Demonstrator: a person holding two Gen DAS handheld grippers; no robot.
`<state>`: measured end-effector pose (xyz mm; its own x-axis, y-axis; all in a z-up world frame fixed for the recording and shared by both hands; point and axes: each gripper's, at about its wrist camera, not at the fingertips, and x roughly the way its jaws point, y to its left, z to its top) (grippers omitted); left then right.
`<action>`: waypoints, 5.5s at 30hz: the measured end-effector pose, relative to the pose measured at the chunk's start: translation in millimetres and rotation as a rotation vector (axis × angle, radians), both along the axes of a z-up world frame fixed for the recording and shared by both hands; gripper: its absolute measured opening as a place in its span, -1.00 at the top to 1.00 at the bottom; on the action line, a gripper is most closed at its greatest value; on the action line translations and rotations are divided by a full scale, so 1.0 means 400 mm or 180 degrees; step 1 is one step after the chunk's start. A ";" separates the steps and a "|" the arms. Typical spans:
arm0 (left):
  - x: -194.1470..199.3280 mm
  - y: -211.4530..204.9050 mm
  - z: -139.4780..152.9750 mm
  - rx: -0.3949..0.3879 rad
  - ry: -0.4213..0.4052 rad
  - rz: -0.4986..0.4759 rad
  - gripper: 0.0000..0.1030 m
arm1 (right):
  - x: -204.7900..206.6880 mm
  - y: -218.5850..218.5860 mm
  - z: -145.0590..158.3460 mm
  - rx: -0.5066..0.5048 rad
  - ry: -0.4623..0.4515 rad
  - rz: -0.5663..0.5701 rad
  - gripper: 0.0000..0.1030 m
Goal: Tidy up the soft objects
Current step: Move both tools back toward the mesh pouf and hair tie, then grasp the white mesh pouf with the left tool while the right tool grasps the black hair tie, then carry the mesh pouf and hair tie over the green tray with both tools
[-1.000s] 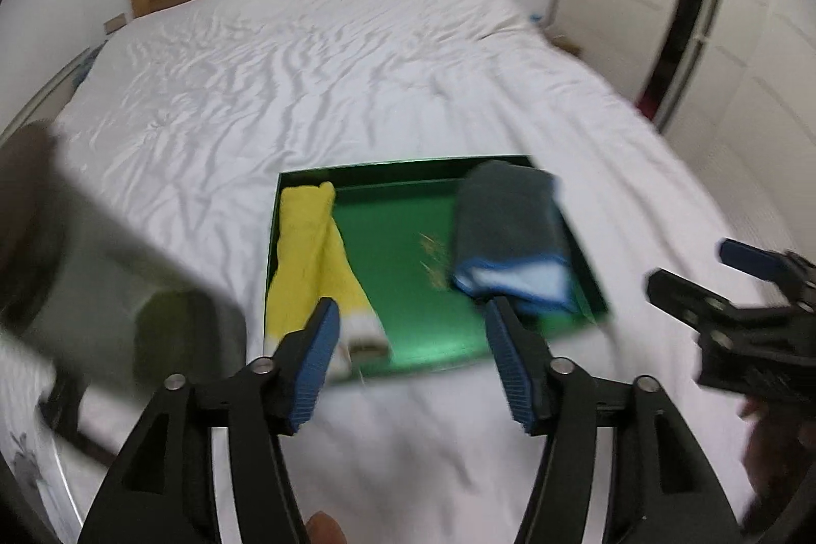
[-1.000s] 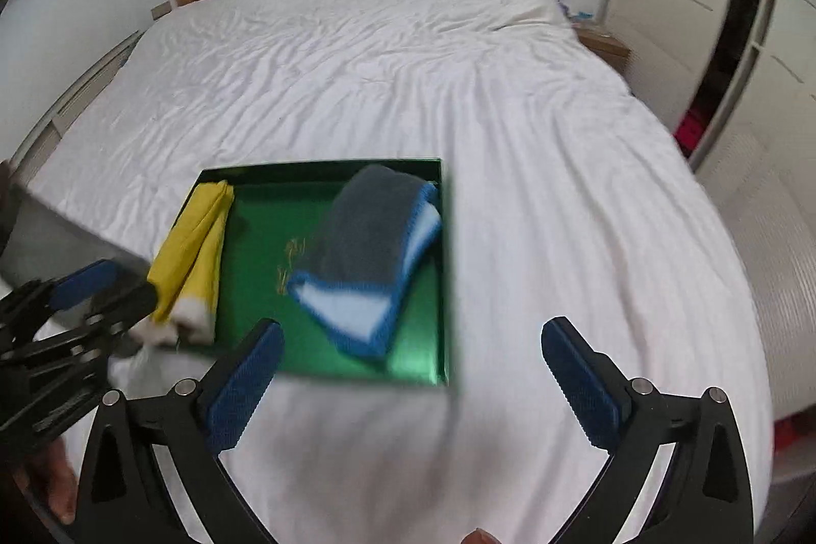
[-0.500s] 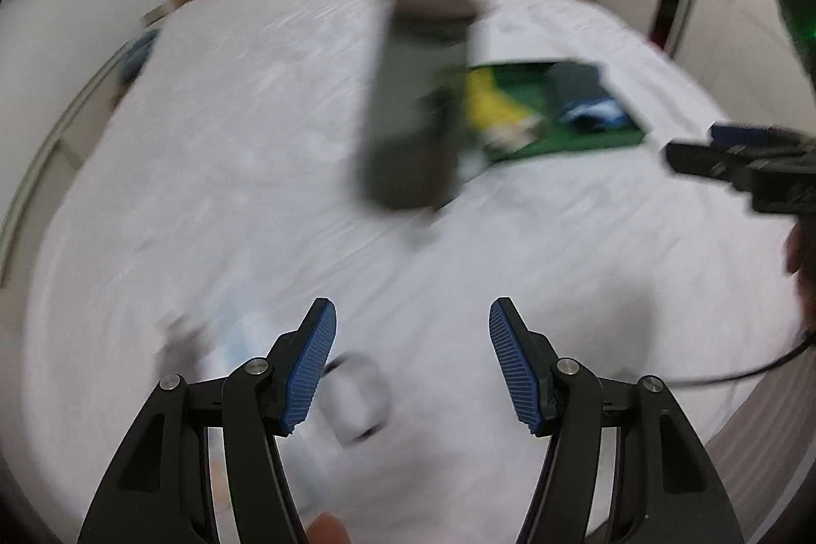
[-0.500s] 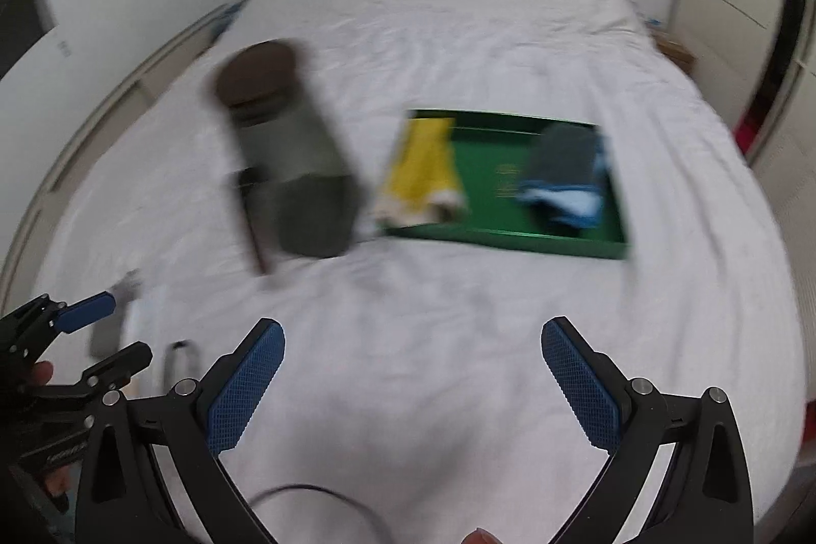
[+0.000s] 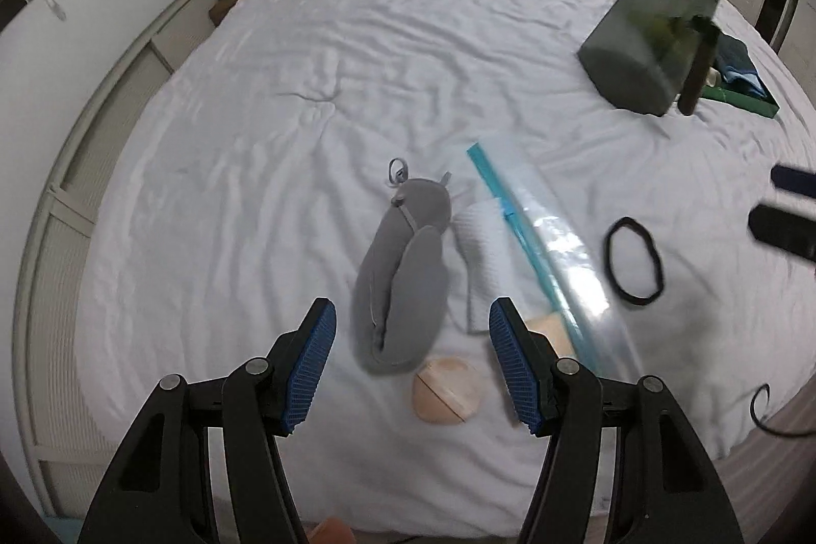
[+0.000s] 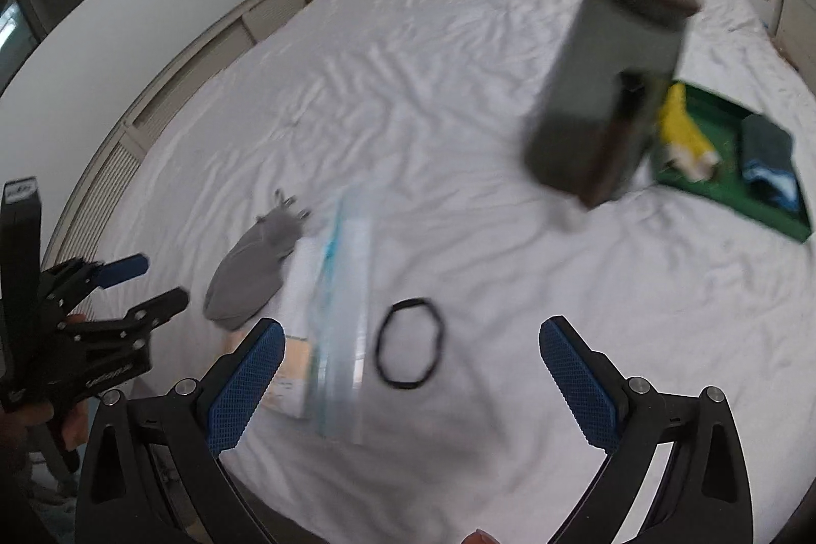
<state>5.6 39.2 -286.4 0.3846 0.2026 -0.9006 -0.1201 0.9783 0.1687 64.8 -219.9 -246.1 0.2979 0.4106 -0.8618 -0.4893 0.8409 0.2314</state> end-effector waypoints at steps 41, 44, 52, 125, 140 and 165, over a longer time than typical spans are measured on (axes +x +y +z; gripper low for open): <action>0.136 -0.030 -0.261 -0.0731 0.0349 -0.0359 -0.10 | 0.118 0.137 -0.408 -0.0306 0.0377 -0.0267 -0.42; 0.138 -0.022 -0.266 -0.0734 0.0356 -0.0344 -0.10 | 0.124 0.149 -0.421 -0.0366 0.0376 -0.0278 -0.37; 0.149 -0.024 -0.275 -0.0743 0.0357 -0.0336 -0.05 | 0.117 0.171 -0.433 -0.0511 0.0312 -0.0194 -0.03; 0.583 -0.833 0.102 -0.1184 -0.0709 -0.0919 0.79 | 0.390 -0.732 0.057 -0.0207 -0.0702 -0.0849 0.92; 0.916 -0.920 0.021 -0.0991 -0.1059 -0.0494 0.79 | 0.777 -0.785 -0.060 -0.0291 -0.1011 -0.0914 0.92; 1.090 -0.970 -0.150 -0.0658 -0.0872 -0.0213 0.79 | 1.097 -0.724 -0.291 -0.0544 -0.0785 -0.0962 0.92</action>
